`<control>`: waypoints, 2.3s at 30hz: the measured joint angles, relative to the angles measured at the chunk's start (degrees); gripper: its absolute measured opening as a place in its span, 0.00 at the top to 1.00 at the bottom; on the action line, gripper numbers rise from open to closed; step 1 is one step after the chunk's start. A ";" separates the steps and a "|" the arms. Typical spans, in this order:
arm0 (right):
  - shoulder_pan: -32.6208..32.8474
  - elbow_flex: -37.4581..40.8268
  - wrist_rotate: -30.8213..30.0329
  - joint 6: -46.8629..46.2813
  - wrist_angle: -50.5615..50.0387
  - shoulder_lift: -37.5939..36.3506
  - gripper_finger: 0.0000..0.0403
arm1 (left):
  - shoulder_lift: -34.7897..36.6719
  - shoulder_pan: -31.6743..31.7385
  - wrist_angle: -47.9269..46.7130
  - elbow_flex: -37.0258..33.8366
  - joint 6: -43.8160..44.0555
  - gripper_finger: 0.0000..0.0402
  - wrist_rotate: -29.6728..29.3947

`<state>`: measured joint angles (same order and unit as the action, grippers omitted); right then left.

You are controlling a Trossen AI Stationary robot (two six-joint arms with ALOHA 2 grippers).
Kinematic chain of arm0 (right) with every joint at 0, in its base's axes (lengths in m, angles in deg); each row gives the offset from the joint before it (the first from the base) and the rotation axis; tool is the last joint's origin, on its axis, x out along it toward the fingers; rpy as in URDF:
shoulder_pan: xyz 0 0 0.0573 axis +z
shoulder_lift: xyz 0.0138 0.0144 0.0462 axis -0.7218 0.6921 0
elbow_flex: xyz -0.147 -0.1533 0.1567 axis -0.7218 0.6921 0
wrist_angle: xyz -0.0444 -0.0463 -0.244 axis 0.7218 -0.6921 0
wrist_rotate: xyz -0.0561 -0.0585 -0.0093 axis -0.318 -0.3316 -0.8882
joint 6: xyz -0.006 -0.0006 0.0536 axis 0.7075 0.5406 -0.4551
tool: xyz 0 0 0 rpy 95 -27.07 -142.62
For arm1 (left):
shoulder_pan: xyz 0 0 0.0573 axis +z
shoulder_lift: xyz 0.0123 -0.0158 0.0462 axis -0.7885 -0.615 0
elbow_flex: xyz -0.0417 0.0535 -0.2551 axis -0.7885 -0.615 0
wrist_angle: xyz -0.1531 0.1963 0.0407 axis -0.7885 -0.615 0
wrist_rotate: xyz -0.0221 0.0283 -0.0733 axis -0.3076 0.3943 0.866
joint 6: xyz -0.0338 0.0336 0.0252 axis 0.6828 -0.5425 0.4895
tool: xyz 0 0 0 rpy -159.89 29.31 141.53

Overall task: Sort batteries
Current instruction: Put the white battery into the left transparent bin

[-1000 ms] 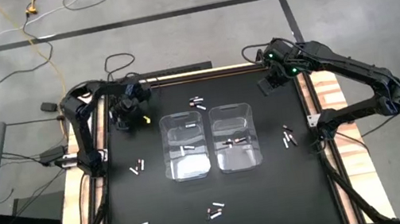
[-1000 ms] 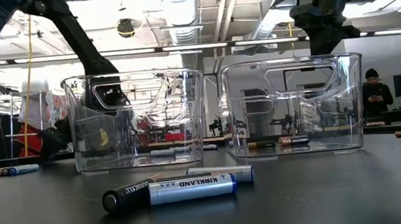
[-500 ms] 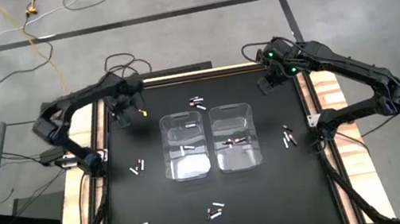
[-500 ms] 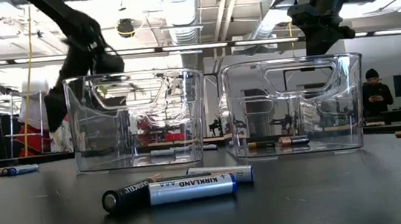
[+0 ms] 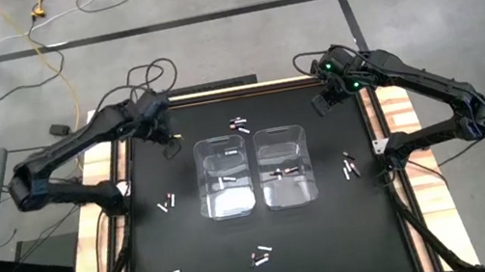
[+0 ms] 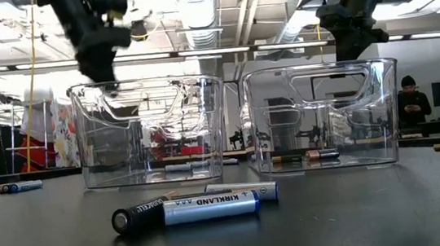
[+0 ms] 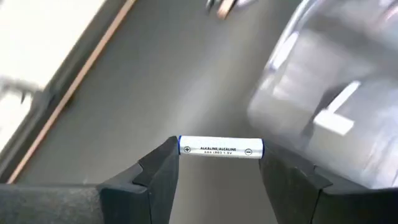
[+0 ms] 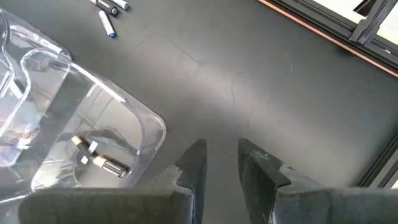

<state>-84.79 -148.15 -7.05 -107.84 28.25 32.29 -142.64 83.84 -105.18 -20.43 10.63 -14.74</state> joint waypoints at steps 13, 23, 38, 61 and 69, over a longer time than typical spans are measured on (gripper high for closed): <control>0.00 0.00 0.00 2.48 -0.17 0.00 0.73 | -6.79 -19.56 18.60 0.00 7.26 0.50 -1.26; 0.00 0.00 0.00 6.90 -0.87 0.00 0.73 | -20.08 -25.79 17.47 5.95 13.30 0.50 -4.03; 0.00 0.00 0.17 14.55 -3.69 0.00 0.73 | -35.76 -30.42 6.49 13.42 20.80 0.50 -3.94; 0.00 0.00 0.12 16.31 -3.61 0.00 0.73 | -43.62 -32.16 5.93 13.78 21.75 0.48 -3.43; 0.00 0.00 0.11 16.35 -3.63 0.00 0.73 | -43.78 -31.97 4.12 15.38 21.31 0.38 -2.76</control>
<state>-84.79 -148.15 -6.94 -91.49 24.62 32.29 -186.42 51.87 -101.06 -5.06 31.94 -17.51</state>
